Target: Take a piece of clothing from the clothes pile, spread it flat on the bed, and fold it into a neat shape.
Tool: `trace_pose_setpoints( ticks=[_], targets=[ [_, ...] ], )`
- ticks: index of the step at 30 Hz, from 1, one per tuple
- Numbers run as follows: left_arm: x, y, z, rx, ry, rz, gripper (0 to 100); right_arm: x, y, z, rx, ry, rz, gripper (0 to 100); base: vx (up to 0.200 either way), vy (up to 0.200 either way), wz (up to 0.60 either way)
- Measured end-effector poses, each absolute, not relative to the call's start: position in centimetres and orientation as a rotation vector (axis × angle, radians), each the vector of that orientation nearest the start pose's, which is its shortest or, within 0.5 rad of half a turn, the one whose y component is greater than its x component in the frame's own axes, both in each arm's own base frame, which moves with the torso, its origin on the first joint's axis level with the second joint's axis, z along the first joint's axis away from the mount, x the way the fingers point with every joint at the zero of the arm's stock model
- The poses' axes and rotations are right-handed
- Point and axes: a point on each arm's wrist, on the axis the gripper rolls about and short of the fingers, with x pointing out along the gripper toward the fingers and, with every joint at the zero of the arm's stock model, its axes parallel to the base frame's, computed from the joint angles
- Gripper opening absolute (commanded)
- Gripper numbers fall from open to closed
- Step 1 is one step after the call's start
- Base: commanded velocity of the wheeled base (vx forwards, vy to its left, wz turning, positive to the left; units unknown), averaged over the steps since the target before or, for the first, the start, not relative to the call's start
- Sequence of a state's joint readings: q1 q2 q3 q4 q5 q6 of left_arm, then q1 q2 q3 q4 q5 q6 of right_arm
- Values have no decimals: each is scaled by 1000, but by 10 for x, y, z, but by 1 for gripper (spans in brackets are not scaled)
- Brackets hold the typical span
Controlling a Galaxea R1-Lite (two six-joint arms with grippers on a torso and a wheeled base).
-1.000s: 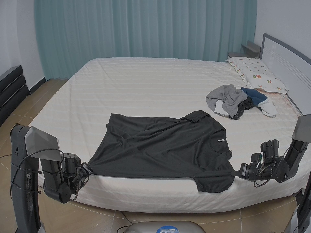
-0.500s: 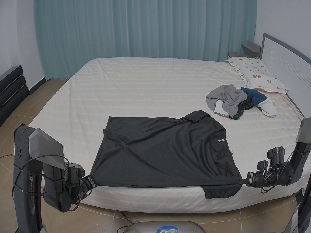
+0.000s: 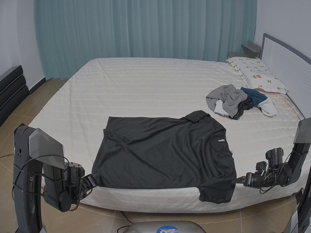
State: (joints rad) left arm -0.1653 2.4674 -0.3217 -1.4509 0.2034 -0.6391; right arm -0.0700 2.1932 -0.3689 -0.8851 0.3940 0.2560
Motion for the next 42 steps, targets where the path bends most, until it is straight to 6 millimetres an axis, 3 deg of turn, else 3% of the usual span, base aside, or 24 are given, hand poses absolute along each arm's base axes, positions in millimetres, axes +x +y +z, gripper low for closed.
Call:
trace_pose_setpoints(
  ticks=[9,14,15,23,35,36,42],
  targets=[
    [284,-39,-51,-521,557,231,100,285,-10,-16,571,830,153,100,0,0,0],
    [289,-36,-47,-547,518,237,100,299,-9,-24,606,788,149,100,0,0,0],
    [290,-35,-46,-553,513,239,100,301,-9,-26,607,788,150,0,0,0,0],
    [294,-32,-45,-570,492,246,100,311,-5,-45,604,804,146,0,0,0,0],
    [294,-32,-45,-583,501,217,100,295,-7,-44,598,841,131,0,0,0,0],
    [294,-32,-45,-583,500,217,100,294,-8,-44,598,841,130,100,0,0,0],
    [294,-32,-44,-584,501,215,100,291,-8,-43,599,847,127,100,0,0,0]
  ],
)
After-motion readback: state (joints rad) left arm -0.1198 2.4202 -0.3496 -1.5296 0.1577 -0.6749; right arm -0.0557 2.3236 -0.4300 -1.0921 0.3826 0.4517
